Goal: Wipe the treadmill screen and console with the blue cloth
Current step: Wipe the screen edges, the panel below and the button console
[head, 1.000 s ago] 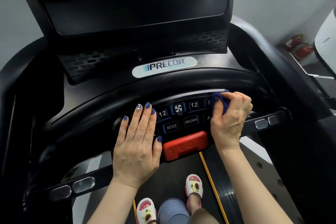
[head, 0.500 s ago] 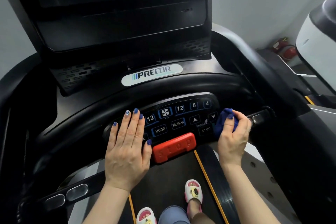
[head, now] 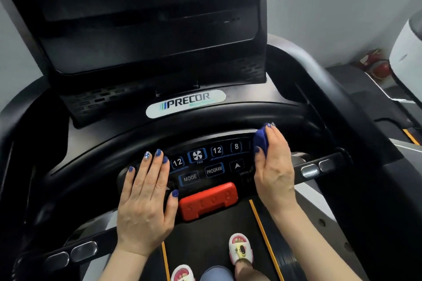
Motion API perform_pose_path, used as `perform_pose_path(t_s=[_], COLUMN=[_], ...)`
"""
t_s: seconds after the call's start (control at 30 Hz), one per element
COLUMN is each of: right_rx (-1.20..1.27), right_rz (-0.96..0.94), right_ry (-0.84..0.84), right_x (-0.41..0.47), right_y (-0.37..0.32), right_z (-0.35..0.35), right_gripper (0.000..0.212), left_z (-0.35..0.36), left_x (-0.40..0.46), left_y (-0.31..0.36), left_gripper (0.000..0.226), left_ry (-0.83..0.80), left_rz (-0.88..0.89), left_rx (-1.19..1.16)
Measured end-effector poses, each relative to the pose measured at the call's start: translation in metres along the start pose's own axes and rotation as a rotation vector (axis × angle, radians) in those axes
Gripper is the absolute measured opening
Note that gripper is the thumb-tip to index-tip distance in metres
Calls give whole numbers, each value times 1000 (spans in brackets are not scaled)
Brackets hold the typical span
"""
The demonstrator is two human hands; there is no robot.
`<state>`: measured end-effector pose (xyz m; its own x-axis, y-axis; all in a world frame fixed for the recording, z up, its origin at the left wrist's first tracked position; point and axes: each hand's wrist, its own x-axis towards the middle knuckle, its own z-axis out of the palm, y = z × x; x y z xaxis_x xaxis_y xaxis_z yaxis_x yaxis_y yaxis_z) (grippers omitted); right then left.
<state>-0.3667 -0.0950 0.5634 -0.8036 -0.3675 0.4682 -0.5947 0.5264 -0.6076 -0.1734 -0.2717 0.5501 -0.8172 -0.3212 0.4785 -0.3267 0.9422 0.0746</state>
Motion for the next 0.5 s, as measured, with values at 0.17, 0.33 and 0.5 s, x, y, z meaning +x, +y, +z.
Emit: perform_pose_path(t_s=[0.17, 0.33, 0.5], right_rx=[-119, -80, -202], right_rz=[-129, -303, -373], right_ry=[-34, -189, -270], right_x=[38, 38, 52], right_y=[-13, -10, 1], right_z=[15, 5, -10], right_gripper=[35, 34, 40], left_z=[0, 0, -7], left_x=[2, 4, 6], left_y=[0, 2, 2], left_gripper=[59, 57, 57], left_ry=[-10, -10, -26], left_rz=[-9, -15, -9], left_rx=[17, 17, -40])
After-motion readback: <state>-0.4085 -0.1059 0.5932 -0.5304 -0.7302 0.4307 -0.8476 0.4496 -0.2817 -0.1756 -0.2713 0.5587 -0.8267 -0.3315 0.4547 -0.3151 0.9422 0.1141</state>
